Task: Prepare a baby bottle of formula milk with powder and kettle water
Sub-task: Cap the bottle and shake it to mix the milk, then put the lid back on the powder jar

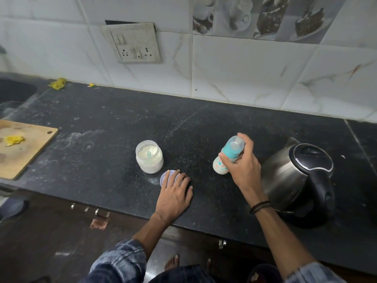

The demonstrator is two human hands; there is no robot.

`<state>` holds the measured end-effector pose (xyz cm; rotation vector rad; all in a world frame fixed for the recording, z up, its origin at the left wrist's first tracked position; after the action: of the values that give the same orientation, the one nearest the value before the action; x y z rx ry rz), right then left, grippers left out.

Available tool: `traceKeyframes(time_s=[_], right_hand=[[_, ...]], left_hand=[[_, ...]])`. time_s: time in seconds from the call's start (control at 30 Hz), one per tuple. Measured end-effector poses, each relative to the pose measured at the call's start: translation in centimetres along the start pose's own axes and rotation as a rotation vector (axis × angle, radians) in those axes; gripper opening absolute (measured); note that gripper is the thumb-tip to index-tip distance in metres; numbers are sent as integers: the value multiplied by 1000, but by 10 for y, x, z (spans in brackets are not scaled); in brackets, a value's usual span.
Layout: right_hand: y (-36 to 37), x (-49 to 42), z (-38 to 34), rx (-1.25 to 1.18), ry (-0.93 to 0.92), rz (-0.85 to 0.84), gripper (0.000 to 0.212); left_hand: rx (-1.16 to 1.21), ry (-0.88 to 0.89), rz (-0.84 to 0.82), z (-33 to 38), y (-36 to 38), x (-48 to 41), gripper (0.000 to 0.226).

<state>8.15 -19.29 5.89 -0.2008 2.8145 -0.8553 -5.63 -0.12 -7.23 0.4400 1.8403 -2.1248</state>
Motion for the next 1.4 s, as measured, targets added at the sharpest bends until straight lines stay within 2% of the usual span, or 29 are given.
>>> traceKeyframes(time_s=[0.33, 0.6, 0.77, 0.83, 0.97, 1.07, 1.17, 1.27, 1.4], right_hand=[[21, 9, 25, 92, -78, -91, 85], [30, 17, 32, 94, -70, -118, 84], [28, 19, 38, -15, 49, -121, 97], [27, 26, 41, -59, 87, -64, 99], [32, 57, 46, -118, 51, 80, 77], [45, 79, 40, -98, -38, 37, 57], [66, 82, 24, -49, -49, -38, 50], [97, 81, 2, 26, -13, -171, 62], [132, 79, -20, 197, 76, -370, 101]], left_hand=[[16, 2, -6, 1, -3, -1, 28], [29, 6, 15, 2, -9, 0, 31], [1, 2, 94, 4, -15, 0, 30], [10, -7, 138, 5, -18, 0, 27], [99, -56, 226, 5, -25, 9, 20], [143, -124, 262, 5, -32, 24, 18], [178, -183, 257, -6, -42, 39, 17], [231, -239, 248, -26, -56, 51, 18], [267, -320, 234, -54, -74, 59, 22]])
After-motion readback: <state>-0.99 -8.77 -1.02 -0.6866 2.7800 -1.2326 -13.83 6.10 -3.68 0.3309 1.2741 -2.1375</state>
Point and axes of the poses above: each hand's wrist, its own x-axis away from the middle knuckle, its own y-axis out of the palm, z = x × y, the point moved 1 cm from there along -x, towards the middle knuckle, and after that the axes turned 8 degrees about y, right-handed, at the moved point
